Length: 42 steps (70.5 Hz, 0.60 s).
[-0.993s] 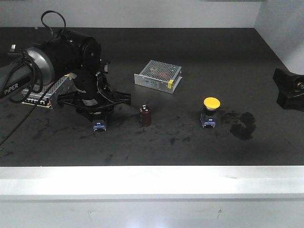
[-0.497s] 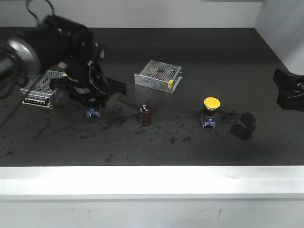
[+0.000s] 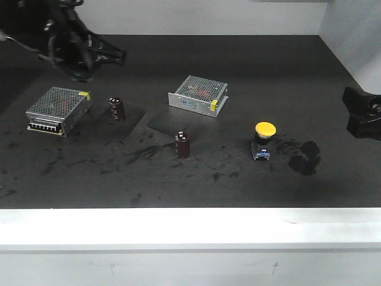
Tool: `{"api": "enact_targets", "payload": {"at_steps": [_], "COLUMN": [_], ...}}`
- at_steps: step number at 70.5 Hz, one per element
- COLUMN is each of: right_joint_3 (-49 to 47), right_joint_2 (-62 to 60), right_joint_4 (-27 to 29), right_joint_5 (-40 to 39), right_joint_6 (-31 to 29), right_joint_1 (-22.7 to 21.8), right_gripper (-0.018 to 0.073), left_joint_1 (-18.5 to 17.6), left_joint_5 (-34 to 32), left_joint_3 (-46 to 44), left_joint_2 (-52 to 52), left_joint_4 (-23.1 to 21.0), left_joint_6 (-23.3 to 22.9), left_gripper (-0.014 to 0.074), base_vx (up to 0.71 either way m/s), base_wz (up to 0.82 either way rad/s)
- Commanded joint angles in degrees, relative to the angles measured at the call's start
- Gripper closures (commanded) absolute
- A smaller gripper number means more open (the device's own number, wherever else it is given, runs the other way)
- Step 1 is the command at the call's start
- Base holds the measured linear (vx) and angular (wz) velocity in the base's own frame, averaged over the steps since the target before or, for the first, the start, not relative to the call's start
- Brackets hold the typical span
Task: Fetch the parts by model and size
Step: 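Lift the red-capped switch with the left gripper and retract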
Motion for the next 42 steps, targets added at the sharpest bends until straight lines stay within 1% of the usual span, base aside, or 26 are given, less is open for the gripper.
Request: {"api": "enact_targets", "payload": {"at_steps": [1,14,23,29,34,39,42], "right_joint_3": [-1.9,-1.9,-1.9,-1.9,-1.9,-1.9,-1.9], "right_joint_2": [-0.44,-0.44,-0.44,-0.44,-0.44,-0.44,-0.44], "right_joint_4": [-0.63,-0.63,-0.58,-0.58,-0.58,-0.58,-0.58], "right_joint_5": [-3.84,-3.84,-3.84,-3.84,-3.84,-3.84,-3.84], "right_joint_6": [-0.12,-0.12,-0.13,-0.13,-0.13,-0.13,-0.13], "right_joint_1": [0.06,0.06,0.06,0.06,0.06,0.06,0.06], "right_gripper": [-0.0031,-0.0031,-0.0031,-0.0031,-0.0031,-0.0031,-0.0031], "left_joint_1": [-0.24,-0.24,-0.2,0.77,2.41,3.77,4.17], "left_joint_5": [-7.65,-19.69,-24.71,-27.32,-28.94,-29.87,-30.42], "left_joint_3": [4.83,19.53,27.97,33.09,37.24,40.92,42.75], "left_joint_2": [-7.23,-17.87,-25.82,-30.83,-35.54,-40.09,-42.44], "left_joint_4": [2.87,2.6,3.07,4.77,7.33,9.78,10.07], "left_joint_6": [-0.23,-0.48,-1.19,-4.69,-7.91,-8.28,-8.28], "left_gripper": [0.0604,0.0604,0.0604,0.0604,0.0604,0.0604,0.0604], "base_vx": [0.0,0.0,0.0,0.0,0.0,0.0,0.0], "base_wz": [0.0,0.0,0.0,0.0,0.0,0.0,0.0]}}
